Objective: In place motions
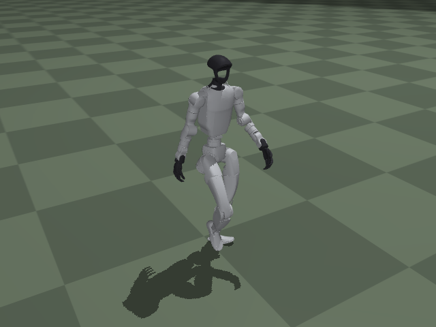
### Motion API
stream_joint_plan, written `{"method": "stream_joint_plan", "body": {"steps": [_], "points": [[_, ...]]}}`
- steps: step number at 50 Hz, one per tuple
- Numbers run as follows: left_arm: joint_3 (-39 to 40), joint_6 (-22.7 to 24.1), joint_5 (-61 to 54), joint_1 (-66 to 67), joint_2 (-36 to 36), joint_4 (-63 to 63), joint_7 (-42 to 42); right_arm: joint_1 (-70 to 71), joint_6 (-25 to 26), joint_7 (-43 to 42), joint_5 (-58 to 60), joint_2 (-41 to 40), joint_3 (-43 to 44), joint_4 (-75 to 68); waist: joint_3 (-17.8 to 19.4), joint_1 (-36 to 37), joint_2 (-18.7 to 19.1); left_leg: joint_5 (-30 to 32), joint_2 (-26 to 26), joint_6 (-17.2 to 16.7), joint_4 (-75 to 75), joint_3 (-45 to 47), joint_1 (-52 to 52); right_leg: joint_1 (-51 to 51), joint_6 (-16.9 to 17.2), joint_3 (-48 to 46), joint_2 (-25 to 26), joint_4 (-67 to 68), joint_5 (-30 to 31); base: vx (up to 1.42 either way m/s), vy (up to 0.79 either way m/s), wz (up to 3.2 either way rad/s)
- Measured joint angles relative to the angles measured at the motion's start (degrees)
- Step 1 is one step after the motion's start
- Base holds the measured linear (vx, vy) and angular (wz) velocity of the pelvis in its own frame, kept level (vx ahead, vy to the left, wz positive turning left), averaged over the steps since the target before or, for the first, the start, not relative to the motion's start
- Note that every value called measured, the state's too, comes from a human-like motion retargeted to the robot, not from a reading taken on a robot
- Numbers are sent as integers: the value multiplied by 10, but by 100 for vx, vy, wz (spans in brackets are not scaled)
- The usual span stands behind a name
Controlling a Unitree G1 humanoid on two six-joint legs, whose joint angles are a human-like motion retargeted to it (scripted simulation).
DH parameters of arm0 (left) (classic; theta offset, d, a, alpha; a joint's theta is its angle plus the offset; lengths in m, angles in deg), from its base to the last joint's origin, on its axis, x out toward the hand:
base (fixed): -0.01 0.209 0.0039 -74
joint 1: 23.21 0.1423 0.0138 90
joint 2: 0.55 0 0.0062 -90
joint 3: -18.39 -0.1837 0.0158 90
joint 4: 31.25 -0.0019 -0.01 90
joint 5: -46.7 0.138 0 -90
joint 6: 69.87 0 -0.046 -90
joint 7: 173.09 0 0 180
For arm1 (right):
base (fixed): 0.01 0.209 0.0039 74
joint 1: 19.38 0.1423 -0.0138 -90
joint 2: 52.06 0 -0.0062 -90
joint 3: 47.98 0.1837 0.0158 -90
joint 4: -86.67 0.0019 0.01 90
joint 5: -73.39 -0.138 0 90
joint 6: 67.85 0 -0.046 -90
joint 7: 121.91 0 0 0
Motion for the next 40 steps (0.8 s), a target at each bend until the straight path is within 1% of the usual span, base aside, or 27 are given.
{"method": "stream_joint_plan", "body": {"steps": [2, 3, 5, 7, 8, 10, 12, 13, 15, 17, 18, 20, 22, 23, 25, 26, 27, 28, 29, 30, 31, 32, 33, 35, 37, 40], "points": [[22, 26, 7, -63, 20, 97, 0, -45, 27, 17, -75, 29, 28, -39, 28, -65, 15, 15, 19, 16, 10, -21, -9, -114, -11, 7, -2, 69, -26, -25, 17, 183], [23, 30, 11, -97, 42, 136, -2, -74, 47, 21, -103, 42, 43, -39, 42, -89, 23, 25, 29, 24, 13, -30, -12, -163, -23, 3, 1, 86, -37, -23, 12, 139], [24, 28, 20, -159, 89, 188, -22, -127, 76, -2, -129, 62, 77, -39, 63, -121, 34, 37, 50, 33, 24, -31, -19, -234, -56, -18, 3, 90, -64, -13, 6, 83], [15, 28, 18, -198, 114, 207, -61, -173, 91, -60, -134, 73, 104, -39, 61, -133, 47, 39, 72, 33, 39, -26, -31, -268, -89, -42, 14, 67, -82, 11, -11, 12], [11, 30, 12, -211, 116, 210, -76, -194, 91, -90, -135, 77, 115, -39, 53, -130, 51, 36, 74, 33, 43, -27, -36, -273, -100, -49, 22, 52, -85, 23, -16, -38], [2, 29, -8, -225, 110, 206, -85, -224, 83, -134, -134, 80, 137, -39, 26, -113, 50, 31, 69, 29, 36, -23, -38, -264, -109, -55, 32, 24, -89, 19, -13, -72], [5, 19, -25, -227, 100, 197, -73, -223, 72, -143, -129, 78, 151, -39, 8, -98, 37, 27, 55, 24, 20, -11, -34, -217, -95, -52, 41, -8, -81, 0, -6, -85], [11, 14, -31, -221, 96, 192, -66, -214, 71, -137, -126, 76, 154, -39, 3, -93, 30, 25, 49, 22, 11, -2, -29, -180, -83, -53, 46, -29, -72, -3, -7, -80], [17, 9, -37, -206, 86, 184, -63, -200, 67, -123, -124, 68, 157, -39, -21, -84, 27, 25, 38, 13, -7, 4, -34, -99, -72, -77, 40, -75, -65, 2, -9, -78], [31, 18, -40, -161, 74, 161, -64, -159, 62, -69, -124, 63, 143, -39, -16, -63, 24, 14, 34, 10, -19, 31, -7, 4, -28, -58, 61, -146, -38, 7, 8, -128], [34, 23, -40, -140, 65, 148, -67, -142, 55, -53, -127, 59, 134, -39, -22, -50, 22, 11, 30, 5, -26, 44, 1, 51, -21, -53, 68, -181, -30, 12, 4, -128], [34, 29, -39, -93, 44, 116, -69, -109, 41, -35, -127, 44, 111, -36, -37, -20, 21, 6, 23, -5, -40, 63, 14, 147, -7, -37, 89, -274, -11, 16, -4, -104], [30, 31, -30, -43, 13, 75, -57, -82, 32, -34, -112, 24, 83, -13, -56, 1, 17, 3, 12, -14, -50, 73, 22, 244, 17, -9, 107, -399, 5, 18, -9, -56], [29, 32, -24, -17, -2, 51, -46, -70, 28, -34, -98, 13, 68, 1, -66, 11, 13, 3, 4, -16, -56, 79, 27, 291, 31, 16, 119, -473, 15, 19, -10, -26], [27, 29, -10, 32, -32, -4, -27, -42, 23, -32, -65, -6, 35, 33, -87, 19, -6, 4, -27, -16, -65, 83, 31, 380, 59, 48, 122, -624, 41, 15, -8, -8], [28, 25, -3, 52, -43, -33, -21, -26, 20, -30, -49, -13, 15, 49, -96, 30, -15, 4, -40, -17, -69, 91, 31, 411, 79, 61, 123, -683, -36, 8, -7, -52], [32, 22, 6, 72, -52, -65, -15, -9, 17, -29, -33, -21, -8, 65, -104, 46, -22, 3, -51, -18, -75, 105, 34, 437, 85, 60, 123, -734, -100, 5, -6, -133], [41, 22, 17, 89, -59, -102, -8, 10, 15, -27, -18, -28, -37, 80, -110, 71, -29, 3, -57, -21, -87, 130, 44, 455, 63, 32, 119, -767, -137, 5, -9, -168], [49, 20, 30, 105, -65, -139, -2, 28, 14, -25, -5, -34, -62, 93, -116, 93, -34, 2, -63, -24, -97, 149, 50, 460, 60, 12, 114, -790, -139, 5, -13, -177], [56, 17, 43, 119, -70, -175, 2, 46, 13, -23, 6, -41, -85, 106, -122, 113, -37, 2, -67, -27, -106, 165, 56, 458, 65, -5, 109, -809, -124, 6, -13, -124], [61, 16, 57, 127, -79, -217, 0, 65, 12, -17, 16, -46, -100, 117, -131, 129, -42, 6, -70, -31, -114, 174, 55, 445, 86, 38, 96, -813, -107, 7, -12, -81], [65, 14, 70, 136, -88, -256, -4, 83, 10, -12, 25, -49, -114, 129, -139, 142, -45, 9, -71, -33, -120, 180, 54, 434, 100, 62, 86, -816, -95, 6, -12, -32], [70, 14, 80, 145, -95, -292, -11, 101, 7, -9, 32, -52, -126, 143, -142, 150, -46, 11, -68, -34, -123, 181, 51, 428, 100, 46, 79, -816, -93, 4, -18, -26], [87, 14, 89, 162, -104, -357, -32, 135, 0, -3, 48, -58, -157, 173, -147, 168, -49, 12, -63, -33, -127, 200, 45, 416, 80, 7, 87, -813, -97, 2, -22, -31], [100, 16, 81, 174, -101, -416, -45, 165, -5, 7, 76, -62, -188, 209, -138, 150, -56, 17, -64, -28, -128, 201, 47, 416, 71, 25, 93, -810, -103, -3, -21, 24], [126, -3, 90, 169, -97, -487, -53, 194, -9, 5, 128, -59, -213, 265, -109, 108, -54, 25, -58, -23, -125, 192, 51, 427, 74, 10, 89, -809, -106, -16, -14, 71]]}}
